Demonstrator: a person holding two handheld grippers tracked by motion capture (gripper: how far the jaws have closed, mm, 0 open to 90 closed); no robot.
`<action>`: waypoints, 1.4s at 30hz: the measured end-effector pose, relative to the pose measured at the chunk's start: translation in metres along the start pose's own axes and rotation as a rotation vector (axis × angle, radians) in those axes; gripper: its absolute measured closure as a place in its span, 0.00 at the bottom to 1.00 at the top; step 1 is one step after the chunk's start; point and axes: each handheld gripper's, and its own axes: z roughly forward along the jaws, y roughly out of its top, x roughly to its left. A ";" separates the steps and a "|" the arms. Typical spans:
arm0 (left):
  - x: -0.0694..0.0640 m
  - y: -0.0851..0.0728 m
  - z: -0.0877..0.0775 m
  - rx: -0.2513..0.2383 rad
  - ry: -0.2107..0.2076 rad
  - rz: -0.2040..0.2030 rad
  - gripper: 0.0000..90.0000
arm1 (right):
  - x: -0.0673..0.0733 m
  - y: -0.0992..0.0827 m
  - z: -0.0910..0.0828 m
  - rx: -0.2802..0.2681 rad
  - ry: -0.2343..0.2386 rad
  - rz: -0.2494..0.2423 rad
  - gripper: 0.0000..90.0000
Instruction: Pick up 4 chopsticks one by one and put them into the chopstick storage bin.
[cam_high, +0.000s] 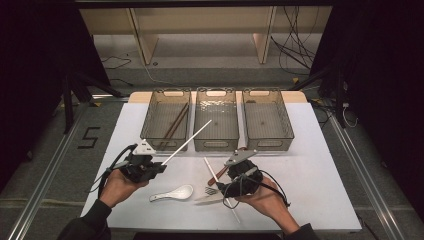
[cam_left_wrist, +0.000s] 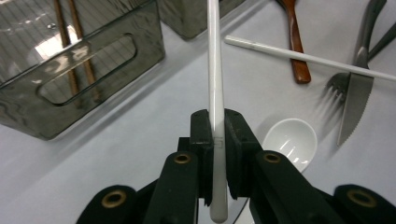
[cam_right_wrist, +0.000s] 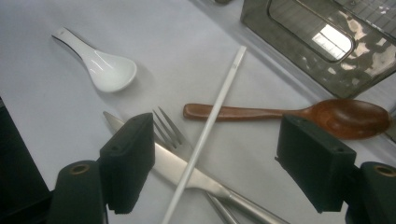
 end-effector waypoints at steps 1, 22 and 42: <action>0.002 0.000 -0.001 -0.005 0.002 -0.009 0.92 | 0.000 0.000 0.000 0.003 0.000 0.003 0.32; 0.060 0.027 0.009 -0.069 0.088 -0.183 0.92 | -0.001 -0.005 0.000 0.015 0.005 0.015 0.29; 0.103 0.057 0.036 -0.020 0.150 -0.238 0.92 | -0.001 -0.007 0.000 0.023 0.010 0.012 0.29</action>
